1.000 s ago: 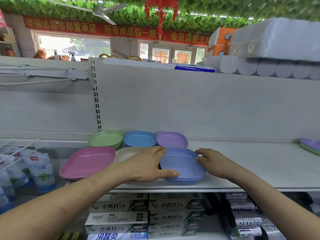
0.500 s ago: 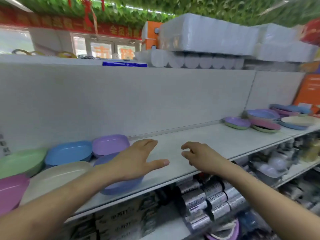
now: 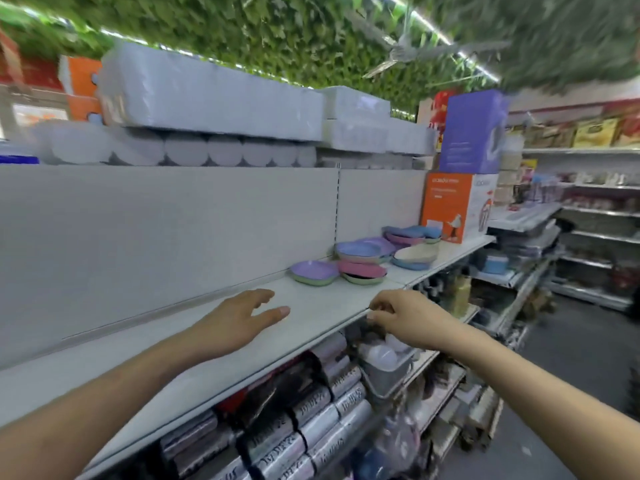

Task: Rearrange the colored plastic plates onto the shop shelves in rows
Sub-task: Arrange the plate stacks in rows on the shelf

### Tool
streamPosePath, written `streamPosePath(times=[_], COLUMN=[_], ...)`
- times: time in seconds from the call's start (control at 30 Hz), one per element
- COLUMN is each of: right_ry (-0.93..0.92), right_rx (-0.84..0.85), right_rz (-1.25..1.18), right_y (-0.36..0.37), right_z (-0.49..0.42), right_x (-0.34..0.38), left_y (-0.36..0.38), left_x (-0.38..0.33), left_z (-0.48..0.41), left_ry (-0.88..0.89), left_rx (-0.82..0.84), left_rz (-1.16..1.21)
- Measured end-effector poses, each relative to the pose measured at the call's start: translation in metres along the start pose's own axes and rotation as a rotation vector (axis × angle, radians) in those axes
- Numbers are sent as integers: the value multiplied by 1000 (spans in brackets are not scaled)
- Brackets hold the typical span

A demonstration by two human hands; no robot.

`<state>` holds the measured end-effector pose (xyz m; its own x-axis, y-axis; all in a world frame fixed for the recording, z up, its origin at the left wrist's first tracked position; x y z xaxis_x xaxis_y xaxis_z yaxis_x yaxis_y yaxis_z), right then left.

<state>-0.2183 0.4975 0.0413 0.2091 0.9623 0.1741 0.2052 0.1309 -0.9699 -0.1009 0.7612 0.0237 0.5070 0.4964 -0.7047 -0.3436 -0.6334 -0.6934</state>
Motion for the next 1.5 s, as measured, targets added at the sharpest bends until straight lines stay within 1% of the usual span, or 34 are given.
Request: streamPosePath(times=[0.2,0.33,0.53,0.67,0.73,0.87,0.97,1.1,1.2,1.3,1.4,1.5], right_ry=[10,18,52,48,49,52,11,-51,-127,-237,-310,-348], right_rx=[3,25,13,24,2,-32,-42,-60,-75,-82,-54,26], right_rz=[-46,-52,-61,-20,-11,27,11,-12,1,67,100,107], right_y=[6,16,16,7,2,3,12,21,25,32,49,68], right_z=[-35,-67,-123,-172,-202,-259,-296,-341,-382,-425,-460,-482], right_x=[-71,-101,-142,-156,-162,-169,-168,-170,-173,-173,-180,-188], left_y=[38,46,50,49,50,50,48,45,44,45,50,58], left_x=[5,15,31,57,68,88,94,96,94,94,91,80], left_z=[-68,-113,-179,-226,-243,-267,-275,-282,-283,-278,-273,-271], left_ry=[-87,-136,-151,-238,-279,-313,-325,-368,-393,-445,-515,-571], left_rx=[-9,-33,-81,-113,-122,-193,-234,-250,-278,-330,-364,-394], left_rz=[52,90,107,187,225,245,244,233,245,260,248,220])
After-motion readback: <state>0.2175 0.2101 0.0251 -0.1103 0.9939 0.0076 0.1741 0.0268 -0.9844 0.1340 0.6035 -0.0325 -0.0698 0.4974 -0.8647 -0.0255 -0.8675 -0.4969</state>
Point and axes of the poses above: each hand's wrist, its own z-axis away from the middle knuckle, its own y-axis out of the palm, x = y × z, the point moved 8 cm from there along -z, towards the middle knuckle, and after that the axes turned 9 degrees about z, right-handed, at the moved point
